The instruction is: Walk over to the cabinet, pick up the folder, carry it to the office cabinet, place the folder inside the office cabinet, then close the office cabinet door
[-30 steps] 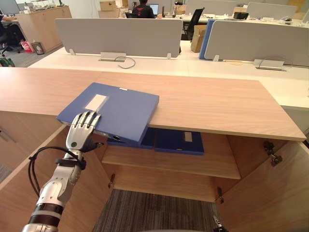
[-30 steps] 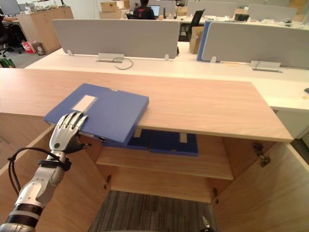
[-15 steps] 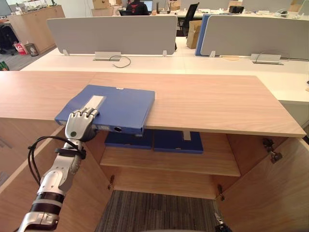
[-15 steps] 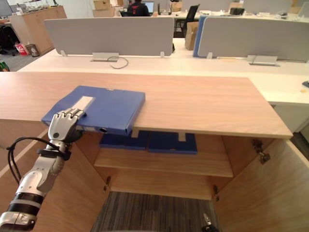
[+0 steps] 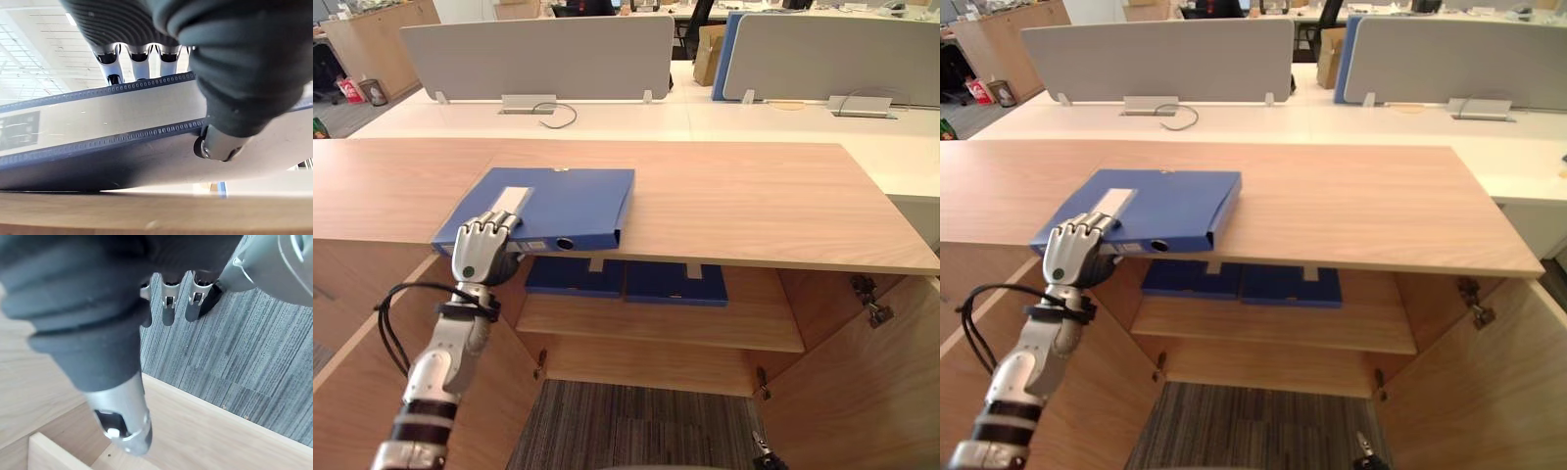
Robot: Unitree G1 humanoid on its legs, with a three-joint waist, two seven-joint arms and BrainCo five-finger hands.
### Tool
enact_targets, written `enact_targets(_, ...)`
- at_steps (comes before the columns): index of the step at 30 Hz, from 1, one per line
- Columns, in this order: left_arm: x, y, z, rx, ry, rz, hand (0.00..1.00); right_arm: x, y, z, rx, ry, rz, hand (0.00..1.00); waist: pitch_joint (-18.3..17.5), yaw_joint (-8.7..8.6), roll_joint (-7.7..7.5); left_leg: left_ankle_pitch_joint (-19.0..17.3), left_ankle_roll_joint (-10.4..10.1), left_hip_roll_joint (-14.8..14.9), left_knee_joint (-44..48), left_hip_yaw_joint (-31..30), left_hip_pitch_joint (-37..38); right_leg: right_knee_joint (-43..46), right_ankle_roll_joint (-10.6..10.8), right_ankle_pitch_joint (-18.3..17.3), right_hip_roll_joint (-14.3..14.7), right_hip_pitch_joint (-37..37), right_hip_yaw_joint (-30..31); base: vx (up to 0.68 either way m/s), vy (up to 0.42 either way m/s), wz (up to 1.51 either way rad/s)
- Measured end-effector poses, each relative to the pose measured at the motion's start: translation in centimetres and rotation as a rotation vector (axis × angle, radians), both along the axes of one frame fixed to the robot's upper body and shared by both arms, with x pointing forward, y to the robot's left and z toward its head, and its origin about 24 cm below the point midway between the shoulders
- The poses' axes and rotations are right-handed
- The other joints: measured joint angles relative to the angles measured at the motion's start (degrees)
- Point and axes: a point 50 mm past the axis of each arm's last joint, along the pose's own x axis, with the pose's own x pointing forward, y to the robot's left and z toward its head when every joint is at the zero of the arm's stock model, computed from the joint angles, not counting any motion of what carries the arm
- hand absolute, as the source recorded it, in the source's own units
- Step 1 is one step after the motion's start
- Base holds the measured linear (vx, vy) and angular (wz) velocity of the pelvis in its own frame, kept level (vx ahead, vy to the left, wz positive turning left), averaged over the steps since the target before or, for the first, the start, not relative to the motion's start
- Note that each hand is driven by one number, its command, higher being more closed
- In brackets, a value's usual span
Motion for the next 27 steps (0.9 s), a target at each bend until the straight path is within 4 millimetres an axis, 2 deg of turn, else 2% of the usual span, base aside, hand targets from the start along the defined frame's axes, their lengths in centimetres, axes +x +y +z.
enact_targets(1,-0.4,-0.4,0.2,-0.04,-0.022,-0.002,1.0,-0.2,0.1,-0.1,0.009,0.007,-0.009,0.0,0.1,0.15,0.03,0.0,0.0,0.0,0.1,0.0,0.0,0.1,0.0,0.0,0.0,0.0,0.1,0.01,0.013,-0.07)
enact_targets(3,-1.9,-1.1,1.1,-0.268,-0.109,0.008,1.0,-1.1,0.8,-0.4,0.044,0.029,-0.057,0.0,0.2,0.34,0.09,-0.1,-0.1,0.2,0.3,0.2,-0.1,0.7,0.3,-0.3,0.0,-0.8,0.8,0.0,0.012,-0.09)
enact_targets(6,-3.4,-0.8,2.2,-0.543,-0.21,0.006,1.0,-2.3,1.6,-0.7,0.071,0.046,-0.124,0.0,0.3,0.59,-0.01,-0.2,-0.2,0.5,0.5,0.2,0.0,1.8,0.9,-0.7,0.0,-1.0,0.9,0.0,0.002,-0.02)
enact_targets(8,-4.2,0.0,2.4,-0.726,-0.239,-0.028,1.0,-3.0,1.7,-0.8,0.079,0.047,-0.161,0.0,0.3,1.13,-0.03,-0.2,-0.2,0.7,0.6,0.4,0.0,2.2,0.9,-0.8,0.0,-1.2,1.1,-0.02,0.004,-0.02)
enact_targets(9,-4.9,0.8,2.5,-0.871,-0.259,-0.054,1.0,-3.0,1.8,-0.8,0.08,0.04,-0.156,0.0,0.6,1.24,-0.06,-0.2,-0.2,0.8,0.6,0.7,0.4,2.8,0.8,-0.9,0.0,-1.2,1.4,-0.03,0.01,-0.09)
enact_targets(12,-7.0,2.7,2.7,-1.155,-0.346,-0.12,1.0,-2.5,2.1,-0.7,0.075,-0.001,-0.141,0.0,0.9,1.33,-0.6,-0.3,-0.4,0.9,0.9,1.3,1.3,3.8,0.9,-1.1,-0.3,-0.9,2.2,-0.07,0.022,-0.09)
enact_targets(15,-8.9,3.8,3.2,-1.38,-0.455,-0.291,1.0,-2.5,2.2,-0.6,0.064,-0.027,-0.115,0.0,1.0,1.48,-0.83,-0.8,0.2,0.9,1.4,1.2,1.0,5.3,1.2,-2.0,-0.7,-1.2,2.1,-0.08,0.013,0.04)
enact_targets(18,-10.3,4.1,3.8,-1.535,-0.566,-0.509,1.0,-2.3,2.2,-0.6,0.061,-0.047,-0.089,0.0,0.8,1.76,-0.93,-0.6,0.2,0.9,1.4,1.2,0.8,5.7,1.2,-2.2,-0.9,-1.5,2.0,-0.06,0.012,0.02)
enact_targets(21,-10.6,3.8,4.3,-1.61,-0.601,-0.71,1.0,-2.1,2.5,-0.5,0.058,-0.055,-0.048,0.0,0.5,1.88,-1.01,-0.2,-0.6,0.9,1.3,1.2,0.8,5.7,1.4,-2.1,-0.9,-1.6,2.0,0.0,0.0,0.0)
enact_targets(25,-10.4,3.1,4.1,-1.627,-0.547,-0.782,1.0,-1.0,2.9,-0.4,0.055,-0.075,0.079,0.0,0.3,2.0,-1.28,-0.1,-0.6,0.8,1.2,1.1,0.7,5.7,1.4,-2.1,-0.9,-1.7,2.0,0.0,0.0,0.0)
enact_targets(27,-10.5,3.0,3.9,-1.625,-0.52,-0.793,1.0,0.3,3.0,0.0,0.024,-0.111,0.177,0.0,0.2,1.73,-1.36,-0.1,-0.6,0.8,1.0,1.2,0.7,5.7,1.4,-2.1,-0.8,-1.8,2.1,0.0,0.0,0.0)
